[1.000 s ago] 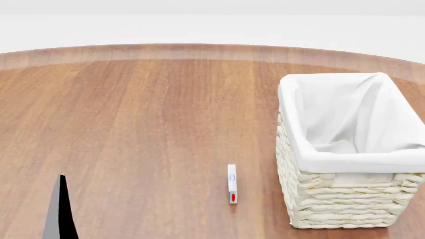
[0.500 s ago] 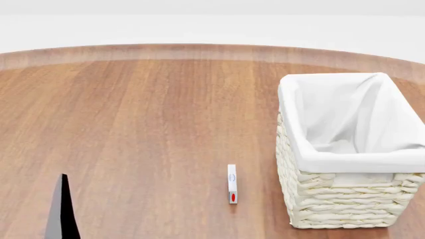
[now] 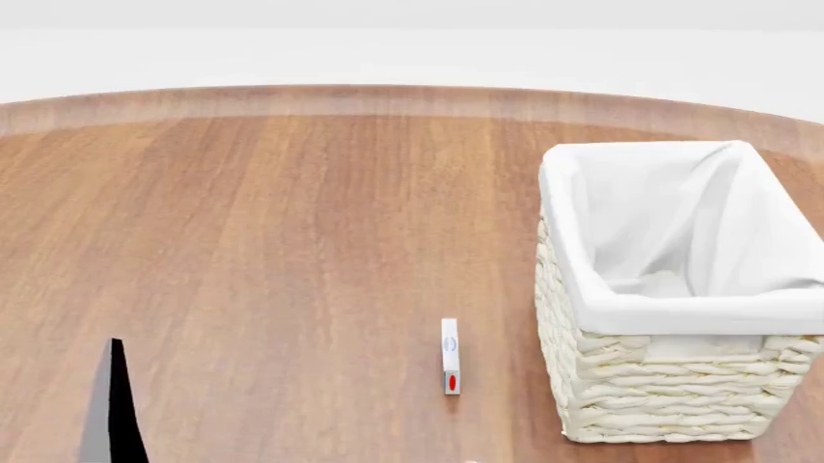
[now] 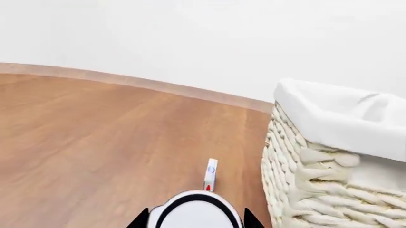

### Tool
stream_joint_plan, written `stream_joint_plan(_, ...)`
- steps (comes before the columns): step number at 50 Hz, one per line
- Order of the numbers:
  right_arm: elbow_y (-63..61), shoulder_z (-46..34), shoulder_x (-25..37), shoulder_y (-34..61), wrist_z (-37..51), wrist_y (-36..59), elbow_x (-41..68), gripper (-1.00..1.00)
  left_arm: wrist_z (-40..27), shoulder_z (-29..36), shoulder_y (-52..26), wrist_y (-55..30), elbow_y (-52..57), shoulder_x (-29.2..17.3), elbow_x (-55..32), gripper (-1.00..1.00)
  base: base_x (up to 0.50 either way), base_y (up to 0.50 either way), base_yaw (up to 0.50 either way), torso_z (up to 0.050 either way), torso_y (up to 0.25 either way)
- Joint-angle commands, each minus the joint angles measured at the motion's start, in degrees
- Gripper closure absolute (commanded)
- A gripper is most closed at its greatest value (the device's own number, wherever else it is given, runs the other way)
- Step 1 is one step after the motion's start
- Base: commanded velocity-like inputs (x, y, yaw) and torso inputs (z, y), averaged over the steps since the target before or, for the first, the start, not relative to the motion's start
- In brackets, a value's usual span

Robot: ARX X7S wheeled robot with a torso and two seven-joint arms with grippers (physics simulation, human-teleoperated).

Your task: Pick up the tomato sauce, and put it in the basket.

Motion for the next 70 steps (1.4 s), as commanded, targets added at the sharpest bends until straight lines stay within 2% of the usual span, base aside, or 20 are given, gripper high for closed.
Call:
stream_joint_plan(1,-1.9,-4.3,-0.9,8.1,-3.1,2.9,-4.4,1.0,-0.3,-0.1,0.4,0.0,0.8,-0.4,-0.2,-1.0,0.0,0.0,0.0,0.0,0.0)
stream_joint_plan(2,1.2,-5.0,-2.0,13.5,-4.7,2.9,-4.7,1.0,-0.5,-0.1,0.6,-0.5,2.1,-0.5,-0.2,-1.0,0.0,0.0,0.0,0.0,0.0)
stream_joint_plan(4,1.4,-5.0,-2.0,13.5,-4.7,2.9,-4.6,1.0,-0.5,0.0,0.6,-0.5,2.1,-0.5,-0.2,-1.0,0.0,0.0,0.0,0.0,0.0)
stream_joint_plan(5,4.1,-4.8,-3.0,17.9,-6.0,3.3,-4.1,1.0,-0.7,-0.2,1.0,-0.3,2.3,-0.6,-0.2,-1.0,0.0,0.0,0.0,0.0,0.0)
stream_joint_plan(6,4.2,-4.8,-3.0,18.0,-6.0,3.2,-4.1,1.0,-0.7,-0.2,1.0,-0.3,2.3,-0.6,-0.2,-1.0,0.0,0.0,0.0,0.0,0.0)
stream_joint_plan(7,9.6,-3.9,-4.3,24.4,-7.8,3.2,-2.9,1.0,-0.9,-0.6,1.8,-0.3,3.2,-1.1,0.0,-1.0,0.0,0.0,0.0,0.0,0.0)
stream_joint_plan(12,19.3,-2.4,-5.3,33.7,-9.3,1.3,-2.6,1.0,-1.4,-1.2,2.5,-0.1,3.7,-1.5,0.4,-1.0,0.0,0.0,0.0,0.0,0.0)
stream_joint_plan(34,40.1,-1.8,-7.1,54.1,-10.2,-4.8,-5.3,1.0,-1.8,-0.8,3.1,0.2,3.6,-1.9,1.0,-1.0,0.0,0.0,0.0,0.0,0.0)
stream_joint_plan(50,46.0,0.8,-5.3,60.7,-9.0,-5.7,-4.6,1.0,-1.7,0.3,2.6,-0.5,3.5,-1.9,1.3,-1.0,0.0,0.0,0.0,0.0,0.0)
stream_joint_plan(70,43.1,5.1,0.0,58.8,-4.6,-3.0,-4.2,1.0,-1.8,0.7,2.5,-0.3,3.7,-2.4,1.0,-1.0,0.0,0.0,0.0,0.0,0.001)
